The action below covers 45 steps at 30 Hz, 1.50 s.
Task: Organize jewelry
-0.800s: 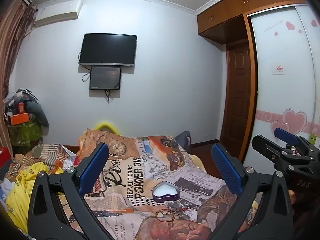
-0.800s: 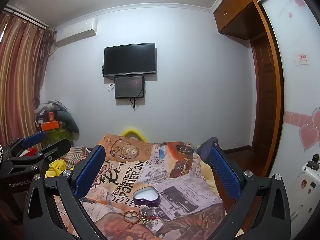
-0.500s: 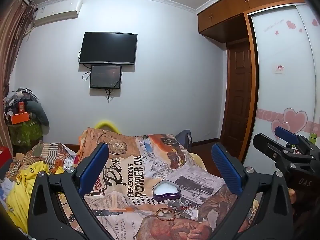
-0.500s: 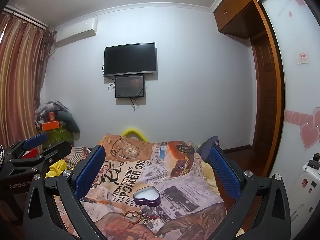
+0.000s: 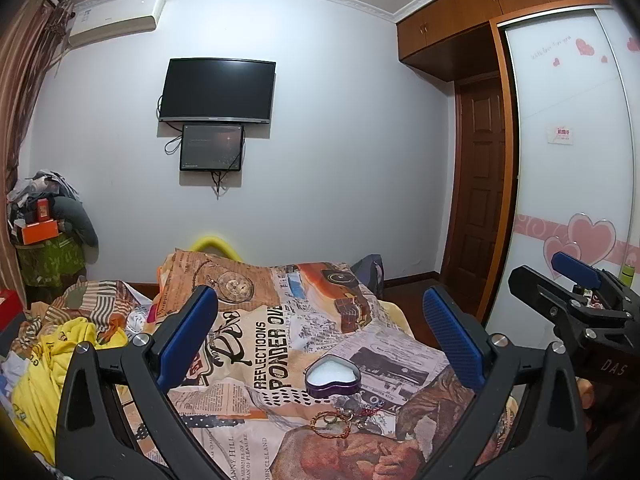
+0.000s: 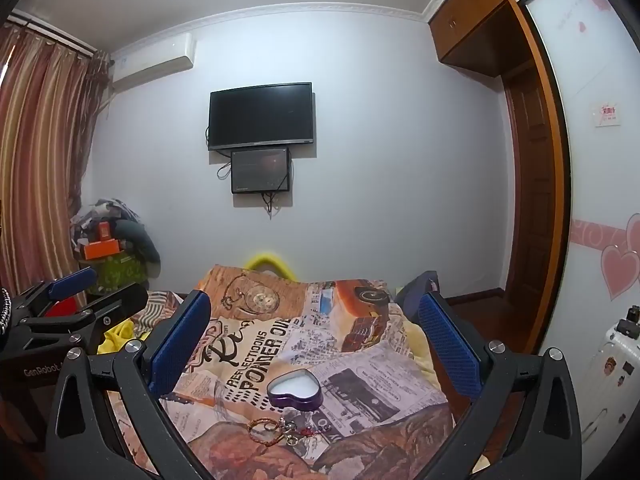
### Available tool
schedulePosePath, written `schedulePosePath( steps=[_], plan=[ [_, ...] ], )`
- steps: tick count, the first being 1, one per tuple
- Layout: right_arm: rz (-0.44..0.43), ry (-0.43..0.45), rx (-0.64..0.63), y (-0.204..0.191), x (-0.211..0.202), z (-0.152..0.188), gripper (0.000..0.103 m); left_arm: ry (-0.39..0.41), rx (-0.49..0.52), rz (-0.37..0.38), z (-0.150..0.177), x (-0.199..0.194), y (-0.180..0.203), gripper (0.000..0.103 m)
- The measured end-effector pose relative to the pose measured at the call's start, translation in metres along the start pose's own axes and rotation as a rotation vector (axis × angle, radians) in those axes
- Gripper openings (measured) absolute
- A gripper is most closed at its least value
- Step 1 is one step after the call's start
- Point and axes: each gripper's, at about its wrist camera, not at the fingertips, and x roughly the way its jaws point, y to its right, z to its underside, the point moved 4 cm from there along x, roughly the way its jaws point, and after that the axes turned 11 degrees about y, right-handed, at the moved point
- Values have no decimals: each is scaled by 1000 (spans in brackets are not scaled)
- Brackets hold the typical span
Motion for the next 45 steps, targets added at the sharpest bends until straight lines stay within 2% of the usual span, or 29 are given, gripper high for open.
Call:
schedulePosePath(
  steps=[45],
  plan=[
    [-2,-12,5,2,-1,5,103,-36,0,0,5,7,-1,103]
  ],
)
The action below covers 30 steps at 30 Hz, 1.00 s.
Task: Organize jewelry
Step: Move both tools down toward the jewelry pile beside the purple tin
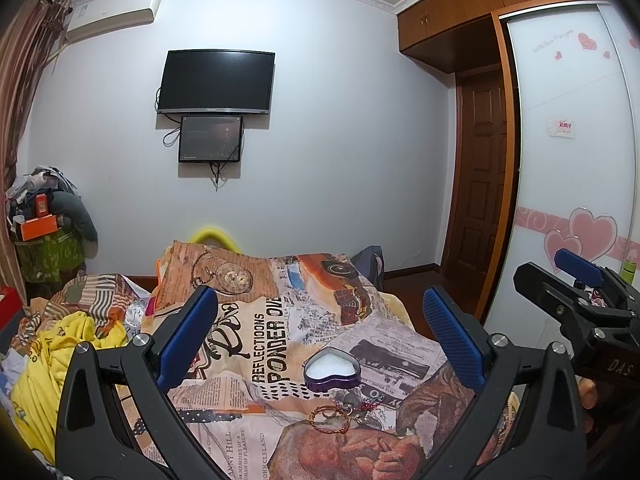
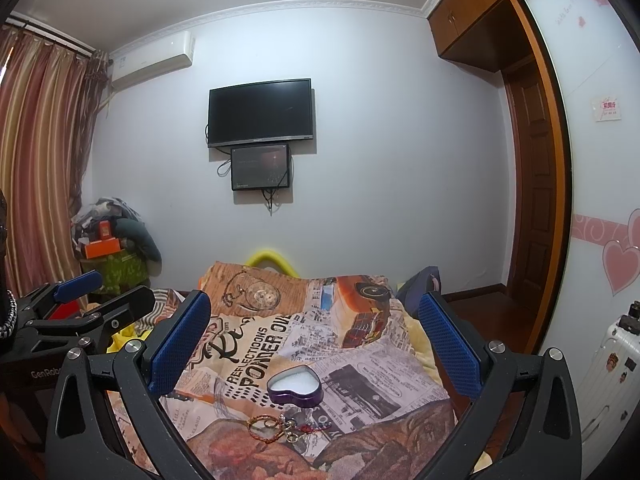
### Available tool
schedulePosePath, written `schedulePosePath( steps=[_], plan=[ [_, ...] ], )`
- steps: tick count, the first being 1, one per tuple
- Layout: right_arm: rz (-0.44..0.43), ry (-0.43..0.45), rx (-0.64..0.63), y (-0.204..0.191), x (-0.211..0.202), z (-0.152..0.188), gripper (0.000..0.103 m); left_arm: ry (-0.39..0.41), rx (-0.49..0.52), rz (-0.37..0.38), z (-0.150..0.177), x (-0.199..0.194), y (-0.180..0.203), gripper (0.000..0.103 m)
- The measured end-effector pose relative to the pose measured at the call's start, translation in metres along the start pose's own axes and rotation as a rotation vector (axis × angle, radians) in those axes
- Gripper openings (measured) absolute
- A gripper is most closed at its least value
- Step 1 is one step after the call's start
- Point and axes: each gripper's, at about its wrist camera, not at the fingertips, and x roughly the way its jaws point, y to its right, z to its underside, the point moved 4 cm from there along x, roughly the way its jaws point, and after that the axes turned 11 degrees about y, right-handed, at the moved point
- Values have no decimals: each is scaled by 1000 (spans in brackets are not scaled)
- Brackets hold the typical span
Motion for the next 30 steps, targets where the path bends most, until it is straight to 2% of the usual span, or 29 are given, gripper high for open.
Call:
schedulePosePath(
  steps=[10,17,23,30],
  plan=[
    [2,-20,-5,1,6,2,103,-20,-3,1,4,8,-3,103],
    [22,-50,-18,5,16,9,103,-61,-8,-4,14,26,-8,103],
    [30,-110,-18,13,30,25,103,-142,-18,-18,35,53,-19,103],
    [37,-233,-34,23,52,58,103,-271,-21,-28,73,87,-37,103]
  ],
)
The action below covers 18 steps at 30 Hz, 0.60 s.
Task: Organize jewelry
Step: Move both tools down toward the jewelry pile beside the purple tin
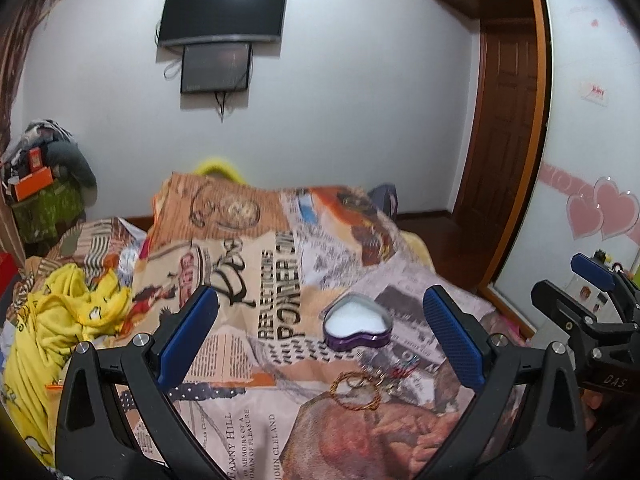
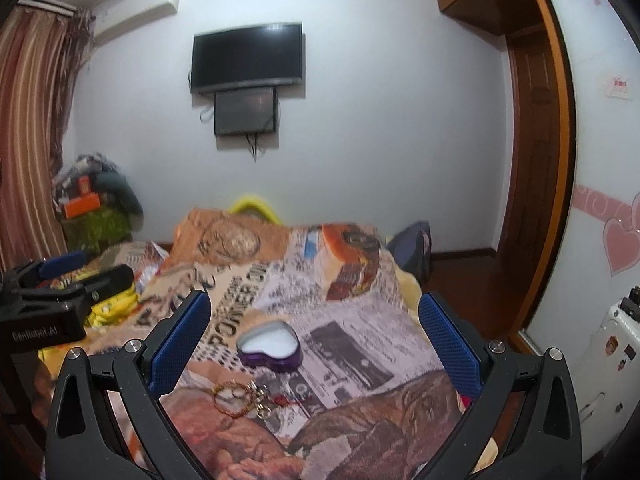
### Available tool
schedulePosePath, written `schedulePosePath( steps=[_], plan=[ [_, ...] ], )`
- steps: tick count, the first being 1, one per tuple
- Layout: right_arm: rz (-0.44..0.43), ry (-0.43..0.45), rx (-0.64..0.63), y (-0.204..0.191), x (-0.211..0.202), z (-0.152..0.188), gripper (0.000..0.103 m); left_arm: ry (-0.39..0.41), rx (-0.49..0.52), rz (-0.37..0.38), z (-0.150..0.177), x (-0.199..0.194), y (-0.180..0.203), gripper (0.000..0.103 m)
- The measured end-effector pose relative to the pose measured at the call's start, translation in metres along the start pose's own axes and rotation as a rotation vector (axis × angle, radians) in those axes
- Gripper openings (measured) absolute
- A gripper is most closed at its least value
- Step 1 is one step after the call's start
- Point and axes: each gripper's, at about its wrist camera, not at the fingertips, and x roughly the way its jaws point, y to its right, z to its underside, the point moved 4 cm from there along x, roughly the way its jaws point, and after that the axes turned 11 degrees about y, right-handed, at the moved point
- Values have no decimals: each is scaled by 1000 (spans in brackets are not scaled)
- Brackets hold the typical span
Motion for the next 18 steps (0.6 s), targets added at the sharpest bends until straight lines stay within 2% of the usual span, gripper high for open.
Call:
schedulePosePath(
  steps=[1,4,7,9,18],
  plan=[
    [-1,-26,-4,1,5,6,103,-13,5,0,4,4,-1,102],
    [-6,-90,-11,3,17,20,103,-77,20,-2,17,23,-7,89],
    [-14,-148,-6,5,27,33,99,-150,24,13,32,41,-12,81],
    [-27,-184,-9,4,33,41,91,-190,31,20,42,52,-12,73],
    [-150,-337,-14,-10,59,84,69,-377,66,84,94,93,-2,54]
  ],
)
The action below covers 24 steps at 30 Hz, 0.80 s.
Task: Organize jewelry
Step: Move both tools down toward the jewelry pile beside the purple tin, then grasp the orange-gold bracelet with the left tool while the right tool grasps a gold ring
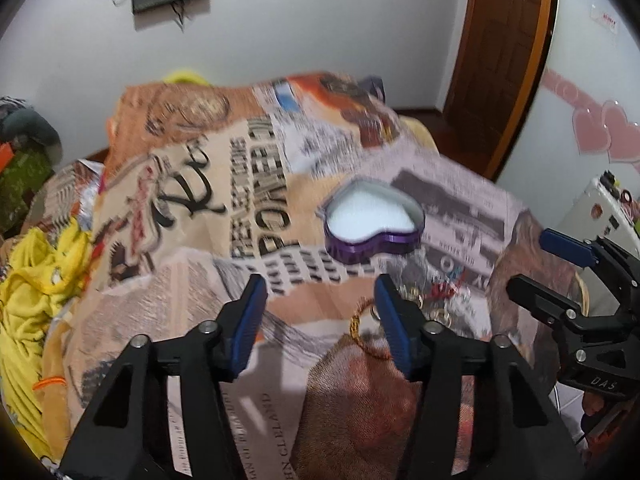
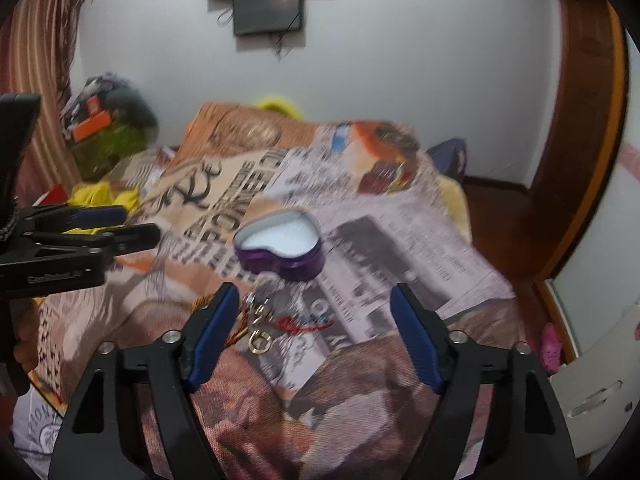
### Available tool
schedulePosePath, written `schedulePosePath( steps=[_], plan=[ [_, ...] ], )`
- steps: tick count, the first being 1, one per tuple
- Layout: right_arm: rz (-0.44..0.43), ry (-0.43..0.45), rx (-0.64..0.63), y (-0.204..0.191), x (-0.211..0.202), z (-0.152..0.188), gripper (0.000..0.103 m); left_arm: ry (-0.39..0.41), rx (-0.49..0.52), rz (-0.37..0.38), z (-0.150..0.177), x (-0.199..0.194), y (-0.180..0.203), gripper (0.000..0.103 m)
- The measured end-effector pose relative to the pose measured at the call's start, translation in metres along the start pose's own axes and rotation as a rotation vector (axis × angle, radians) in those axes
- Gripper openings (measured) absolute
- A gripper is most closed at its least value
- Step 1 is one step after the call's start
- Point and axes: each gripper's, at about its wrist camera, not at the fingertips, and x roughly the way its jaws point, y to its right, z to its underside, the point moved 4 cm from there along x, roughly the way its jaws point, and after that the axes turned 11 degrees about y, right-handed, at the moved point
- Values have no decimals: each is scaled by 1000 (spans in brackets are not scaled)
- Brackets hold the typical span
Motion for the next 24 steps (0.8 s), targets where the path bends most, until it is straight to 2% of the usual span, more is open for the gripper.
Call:
schedulePosePath(
  steps=[5,10,15,20,24],
  plan=[
    [-43,-65,18,-2,15,13,59,-56,-4,24,16,15,3,52],
    [-83,-107,12,-10,24,25,59,-100,5,56,27,25,6,37],
    [-127,-153,-6,-18,36,34,52,-109,5,74,33,30,9,24],
    [-141,-205,-3,-19,49,43,38,-129,15,109,37,36,15,21],
    [-147,-210,-2,-20,53,47,37,-141,7,97,42,45,14,19]
  ],
)
